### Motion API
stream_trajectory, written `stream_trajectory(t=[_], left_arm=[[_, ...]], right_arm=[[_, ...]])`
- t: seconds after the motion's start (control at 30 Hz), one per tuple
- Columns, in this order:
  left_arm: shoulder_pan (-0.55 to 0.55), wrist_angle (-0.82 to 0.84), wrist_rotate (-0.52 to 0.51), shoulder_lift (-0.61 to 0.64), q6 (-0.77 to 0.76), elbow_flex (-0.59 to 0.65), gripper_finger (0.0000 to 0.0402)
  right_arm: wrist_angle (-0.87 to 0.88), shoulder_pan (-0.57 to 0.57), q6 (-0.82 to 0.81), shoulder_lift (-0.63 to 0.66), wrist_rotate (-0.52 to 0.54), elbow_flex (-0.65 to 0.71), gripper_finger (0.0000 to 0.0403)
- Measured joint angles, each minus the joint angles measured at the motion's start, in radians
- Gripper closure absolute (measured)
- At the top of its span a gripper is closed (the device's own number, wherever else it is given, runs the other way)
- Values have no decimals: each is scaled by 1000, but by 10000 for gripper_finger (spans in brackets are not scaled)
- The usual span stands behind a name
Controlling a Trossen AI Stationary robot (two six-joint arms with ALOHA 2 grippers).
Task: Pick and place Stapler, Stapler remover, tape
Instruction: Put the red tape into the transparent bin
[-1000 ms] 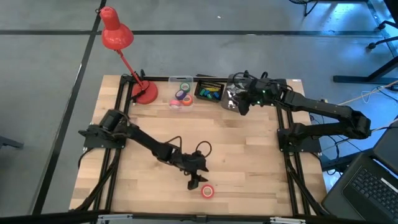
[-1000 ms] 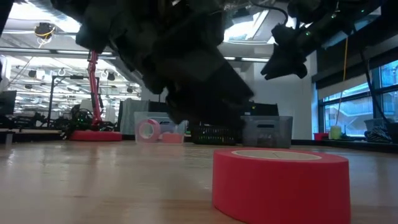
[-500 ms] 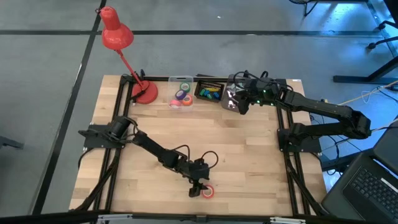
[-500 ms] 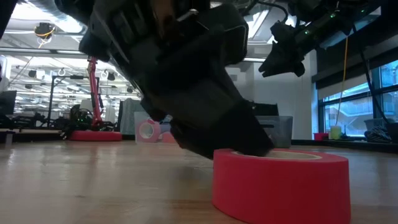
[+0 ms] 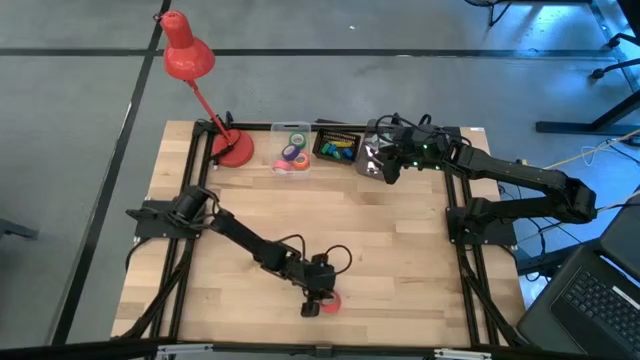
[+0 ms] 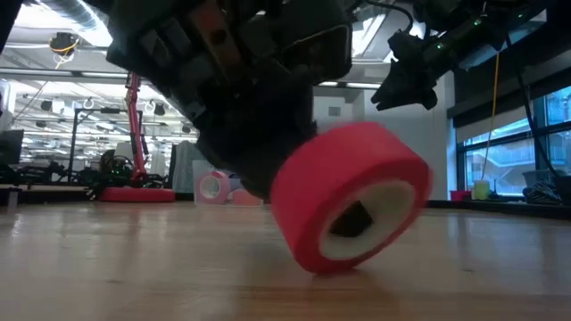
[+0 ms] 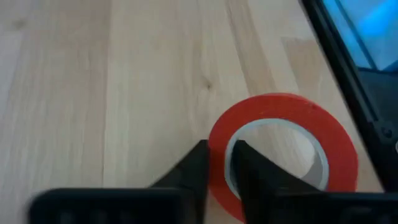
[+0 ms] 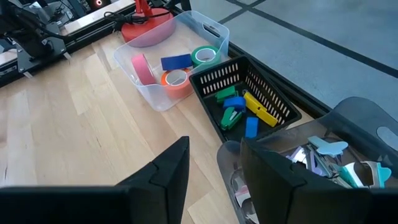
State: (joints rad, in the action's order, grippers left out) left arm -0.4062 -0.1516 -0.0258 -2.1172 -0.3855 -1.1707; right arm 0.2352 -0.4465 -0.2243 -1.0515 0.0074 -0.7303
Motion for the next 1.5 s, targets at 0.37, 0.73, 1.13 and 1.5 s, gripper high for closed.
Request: stream_trajectory(t=[0.37, 0.73, 1.13, 1.5], left_arm=[[38, 48, -48, 86, 140, 12, 371], [105, 369, -366, 455, 391, 11, 371], [597, 603, -371, 654, 641, 9, 371], [1143, 591, 5, 581, 738, 9, 371]], right_arm=[[-8, 0, 0, 0, 0, 0, 256], [-8, 0, -3, 0, 0, 0, 256], [-17, 0, -45, 0, 0, 0, 256], [-41, 0, -64, 0, 0, 0, 256]])
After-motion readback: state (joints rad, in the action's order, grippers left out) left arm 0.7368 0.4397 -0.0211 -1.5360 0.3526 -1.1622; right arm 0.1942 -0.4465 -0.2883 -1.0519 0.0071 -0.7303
